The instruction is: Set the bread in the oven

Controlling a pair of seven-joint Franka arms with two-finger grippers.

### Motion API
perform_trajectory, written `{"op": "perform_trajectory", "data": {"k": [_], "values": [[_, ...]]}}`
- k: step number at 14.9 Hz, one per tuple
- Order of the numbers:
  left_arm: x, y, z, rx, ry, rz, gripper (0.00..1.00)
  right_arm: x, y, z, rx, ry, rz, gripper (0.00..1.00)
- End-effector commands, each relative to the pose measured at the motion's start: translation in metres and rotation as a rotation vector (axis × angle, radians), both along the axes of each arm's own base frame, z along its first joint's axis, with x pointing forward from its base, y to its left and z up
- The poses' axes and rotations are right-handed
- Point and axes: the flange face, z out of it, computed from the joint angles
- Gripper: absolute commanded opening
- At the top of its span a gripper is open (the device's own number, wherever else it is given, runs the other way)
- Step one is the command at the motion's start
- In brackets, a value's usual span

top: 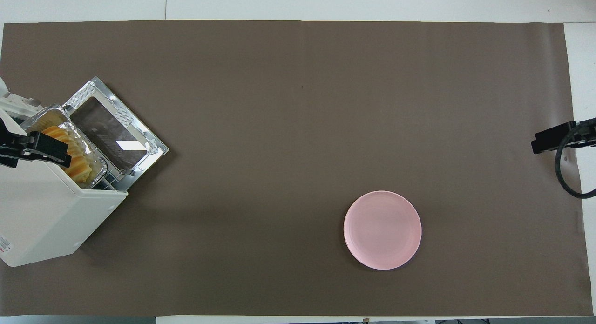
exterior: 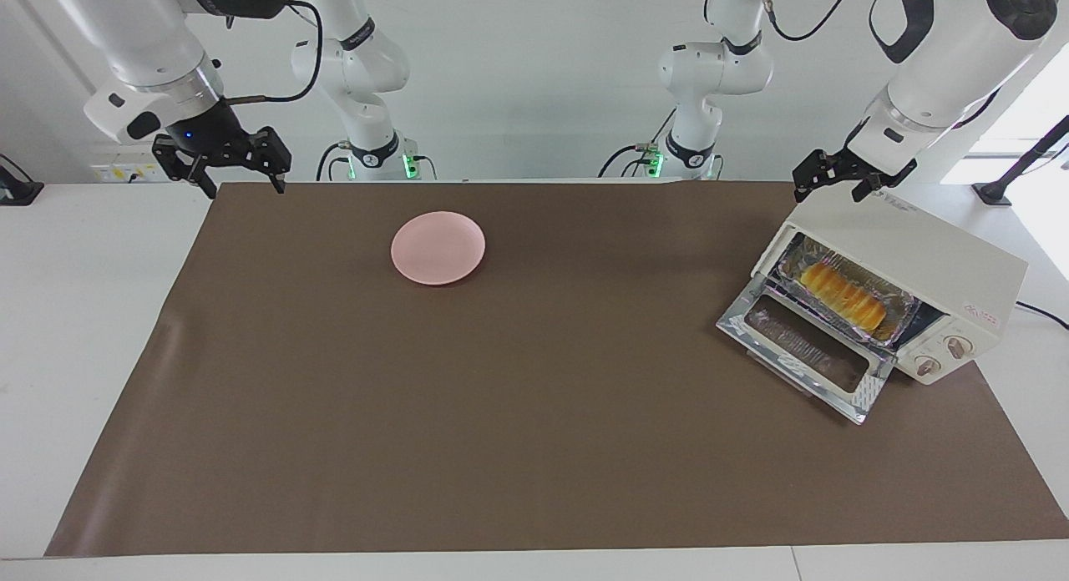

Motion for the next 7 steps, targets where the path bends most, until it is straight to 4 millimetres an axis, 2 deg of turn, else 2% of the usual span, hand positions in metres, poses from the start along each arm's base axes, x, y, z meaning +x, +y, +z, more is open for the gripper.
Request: {"op": "perform_trajectory", "data": {"k": [1, 4, 7], "values": [[-0.0078, -0.0008, -0.0001, 0.013, -0.013, -0.014, 1.0, -0.0059, 0.0007, 0.0025, 0.008, 0.002, 0.008, 1.0], [-0.0054, 0.0023, 0.0067, -0.001, -0.036, -0.004, 1.0, -0.0059, 0.0015, 0.0025, 0.008, 0.002, 0.009, 1.0], [-0.0064, 0.0007, 0.0042, -0.001, -0.025, -0.007, 1.0, -0.0059, 0.0014, 0.0025, 0.014, 0.002, 0.007, 1.0]]}}
